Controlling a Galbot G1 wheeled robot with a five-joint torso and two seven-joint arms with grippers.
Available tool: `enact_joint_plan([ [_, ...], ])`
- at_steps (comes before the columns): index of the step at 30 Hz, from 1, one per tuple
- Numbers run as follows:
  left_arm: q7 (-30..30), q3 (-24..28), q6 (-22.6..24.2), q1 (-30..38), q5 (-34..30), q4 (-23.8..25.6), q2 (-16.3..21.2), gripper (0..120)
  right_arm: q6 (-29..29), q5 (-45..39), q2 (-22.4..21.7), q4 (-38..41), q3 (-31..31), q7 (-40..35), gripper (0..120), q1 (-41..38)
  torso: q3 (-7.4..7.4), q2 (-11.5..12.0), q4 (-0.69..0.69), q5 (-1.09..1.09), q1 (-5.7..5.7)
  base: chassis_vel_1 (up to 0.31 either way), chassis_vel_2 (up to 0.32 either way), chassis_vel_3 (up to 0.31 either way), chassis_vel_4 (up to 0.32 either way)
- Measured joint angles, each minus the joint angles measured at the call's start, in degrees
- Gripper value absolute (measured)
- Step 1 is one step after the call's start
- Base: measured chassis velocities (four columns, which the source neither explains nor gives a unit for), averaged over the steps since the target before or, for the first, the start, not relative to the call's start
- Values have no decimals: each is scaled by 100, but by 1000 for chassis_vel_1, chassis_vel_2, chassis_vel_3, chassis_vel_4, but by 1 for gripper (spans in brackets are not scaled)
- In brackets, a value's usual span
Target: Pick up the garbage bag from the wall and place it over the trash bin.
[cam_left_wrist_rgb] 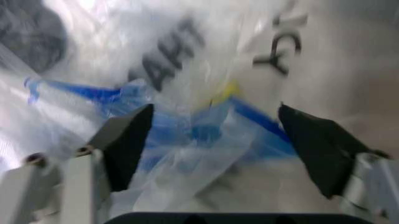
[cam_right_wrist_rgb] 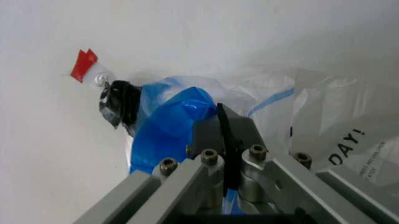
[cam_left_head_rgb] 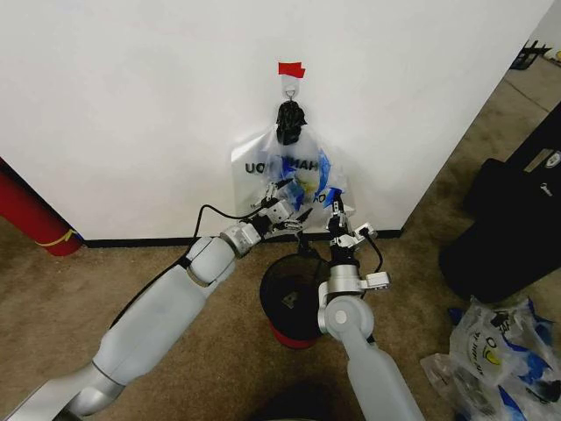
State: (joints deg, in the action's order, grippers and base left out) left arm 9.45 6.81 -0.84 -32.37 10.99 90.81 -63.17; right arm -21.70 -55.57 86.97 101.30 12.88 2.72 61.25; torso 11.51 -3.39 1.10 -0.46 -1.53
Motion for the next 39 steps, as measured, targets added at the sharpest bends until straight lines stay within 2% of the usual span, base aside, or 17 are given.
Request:
enact_joint_plan([
  [1,-1,-4,26,0,59,0,1,74,2,2,-3,12,0,3,0,5,0,0,0,0,0,0,0,0,0],
  [5,53,-79,403,-69,504,136,46,55,12,33,-31,104,2,30,0,47,0,0,0,0,0,0,0,0,0],
  [6,53,-79,403,-69,504,136,46,55,12,33,-31,104,2,30,0,47,0,0,0,0,0,0,0,0,0],
  [12,-195,-91,893,-211,379,453,150,30,28,67,-85,195,16,37,0,86,0,0,0,0,0,0,0,0,0],
  [14,-247,-98,929,-235,289,495,163,27,30,77,-92,201,18,38,0,91,0,0,0,0,0,0,0,0,0],
  [17,-437,-163,1076,-361,-325,729,221,14,35,100,-119,220,29,43,0,119,0,0,0,0,0,0,0,0,0],
  [20,-625,-276,1352,-570,-1381,1096,271,1,36,136,-145,224,47,61,0,144,0,0,1,0,0,0,0,0,0],
  [21,-680,-310,1426,-622,-1651,1191,272,0,36,141,-152,224,53,68,0,151,0,0,0,0,0,0,0,0,0],
  [22,-680,-310,1426,-622,-1651,1191,272,0,36,141,-152,224,53,68,0,151,0,0,0,0,0,0,0,0,0],
  [23,-813,-408,1583,-751,-2251,1407,259,0,36,161,-166,224,60,84,0,169,-1,0,0,0,1,0,0,0,0],
  [26,-1003,-608,1696,-954,-3022,1632,189,0,36,198,-190,230,61,99,0,205,-1,0,2,0,1,0,0,0,0],
  [28,-1295,-903,1706,-1309,-3753,1848,92,0,20,269,-251,309,37,68,0,285,-1,0,1,1,1,0,0,0,0],
  [29,-1295,-903,1706,-1309,-3753,1848,92,0,20,269,-251,309,37,68,0,285,-1,0,1,1,1,0,0,0,0],
  [32,-1661,-1215,1559,-1851,-4293,2094,-77,0,14,431,-405,503,-2,-1,0,453,-1,0,-1,-1,1,0,0,0,0],
  [36,-1970,-1418,1304,-2408,-4389,2373,-315,0,-18,689,-608,720,101,35,0,808,-1,0,1,0,1,0,0,0,0],
  [39,-2055,-1460,1156,-2585,-4376,2476,-429,0,-49,732,-679,857,156,37,0,1038,-1,0,-1,2,1,0,0,0,0],
])
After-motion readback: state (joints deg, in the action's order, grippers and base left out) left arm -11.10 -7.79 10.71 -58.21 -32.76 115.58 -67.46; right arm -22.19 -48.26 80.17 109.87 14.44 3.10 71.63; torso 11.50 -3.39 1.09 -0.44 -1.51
